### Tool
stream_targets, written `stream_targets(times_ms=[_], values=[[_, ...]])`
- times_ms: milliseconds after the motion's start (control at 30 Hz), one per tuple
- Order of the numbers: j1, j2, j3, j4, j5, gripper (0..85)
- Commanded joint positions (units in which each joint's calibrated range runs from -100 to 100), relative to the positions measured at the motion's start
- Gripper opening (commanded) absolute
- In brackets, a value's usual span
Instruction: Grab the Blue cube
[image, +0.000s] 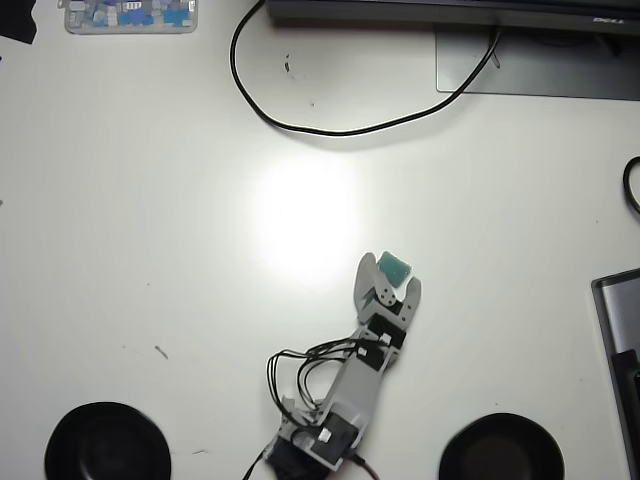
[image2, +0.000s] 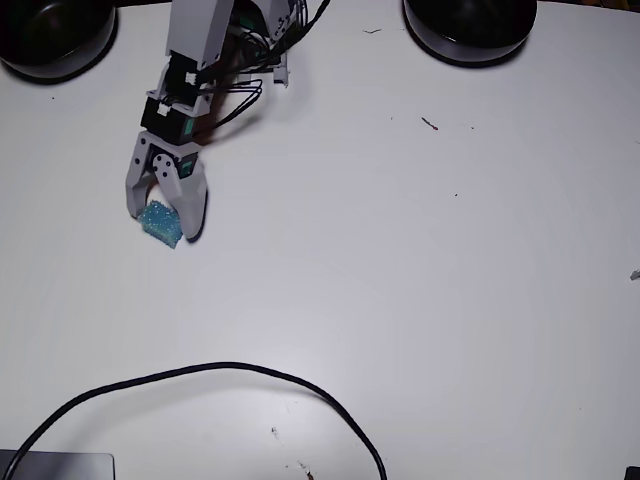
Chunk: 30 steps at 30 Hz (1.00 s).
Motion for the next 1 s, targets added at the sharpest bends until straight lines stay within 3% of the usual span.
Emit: stream_targets(times_ms=[0, 267, 433, 967], values=[[-0.2, 0.77, 3.77, 2.59, 0.0, 47.0], [-0.24, 1.28, 3.77, 1.07, 0.1, 38.2], [0.0, 0.25, 3.68, 0.59, 2.54, 9.5], [14.85, -20.13, 6.79, -10.47, 5.91, 8.7]])
